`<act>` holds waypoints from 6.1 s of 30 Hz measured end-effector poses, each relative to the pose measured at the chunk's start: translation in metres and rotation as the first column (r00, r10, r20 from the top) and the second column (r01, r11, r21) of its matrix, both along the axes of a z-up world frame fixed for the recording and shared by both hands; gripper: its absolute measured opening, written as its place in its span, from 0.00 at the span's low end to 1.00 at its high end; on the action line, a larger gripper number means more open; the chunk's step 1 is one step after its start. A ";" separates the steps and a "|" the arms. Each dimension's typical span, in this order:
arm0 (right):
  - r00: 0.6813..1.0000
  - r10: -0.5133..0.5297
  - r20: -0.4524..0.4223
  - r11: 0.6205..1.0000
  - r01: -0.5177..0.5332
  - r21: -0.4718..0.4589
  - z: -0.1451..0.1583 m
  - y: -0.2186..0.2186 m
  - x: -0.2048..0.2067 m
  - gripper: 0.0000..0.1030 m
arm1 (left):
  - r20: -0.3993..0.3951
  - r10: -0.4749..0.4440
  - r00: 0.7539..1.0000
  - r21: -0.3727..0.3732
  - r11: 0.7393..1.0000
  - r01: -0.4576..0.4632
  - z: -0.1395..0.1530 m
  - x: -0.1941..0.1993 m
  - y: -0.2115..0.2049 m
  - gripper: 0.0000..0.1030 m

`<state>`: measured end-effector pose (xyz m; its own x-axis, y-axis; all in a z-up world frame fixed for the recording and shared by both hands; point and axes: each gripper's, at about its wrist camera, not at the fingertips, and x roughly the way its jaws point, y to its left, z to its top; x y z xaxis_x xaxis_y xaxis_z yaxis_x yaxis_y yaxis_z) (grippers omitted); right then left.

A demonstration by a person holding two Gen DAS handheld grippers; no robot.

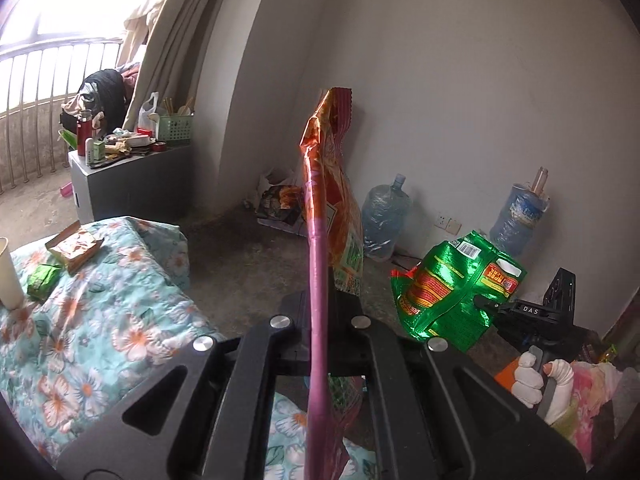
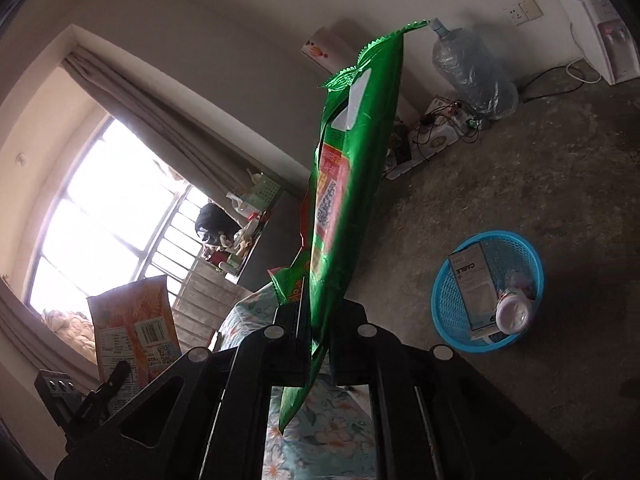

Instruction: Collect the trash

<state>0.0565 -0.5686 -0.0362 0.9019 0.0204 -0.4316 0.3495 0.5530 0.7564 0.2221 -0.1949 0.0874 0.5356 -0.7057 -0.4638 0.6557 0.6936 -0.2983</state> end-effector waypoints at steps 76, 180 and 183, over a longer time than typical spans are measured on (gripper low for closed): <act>0.984 0.172 -0.048 0.708 -0.157 -0.689 0.101 0.247 -0.035 0.94 | -0.051 0.508 0.860 0.202 0.848 -0.490 -0.005 -0.124 0.135 0.91; 0.831 0.218 -0.511 0.557 -0.536 -0.634 0.040 0.255 -0.041 0.94 | -0.113 0.628 0.770 0.387 0.741 -0.548 -0.061 -0.151 0.095 0.91; 0.832 0.218 -0.510 0.557 -0.536 -0.635 0.040 0.256 -0.041 0.94 | -0.113 0.629 0.769 0.387 0.741 -0.549 -0.061 -0.151 0.095 0.91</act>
<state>0.0156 -0.3129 0.0035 0.6766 -0.1374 -0.7234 0.1045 0.9904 -0.0904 0.0711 -0.0999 0.0260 0.6475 -0.0766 -0.7582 0.0258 0.9966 -0.0786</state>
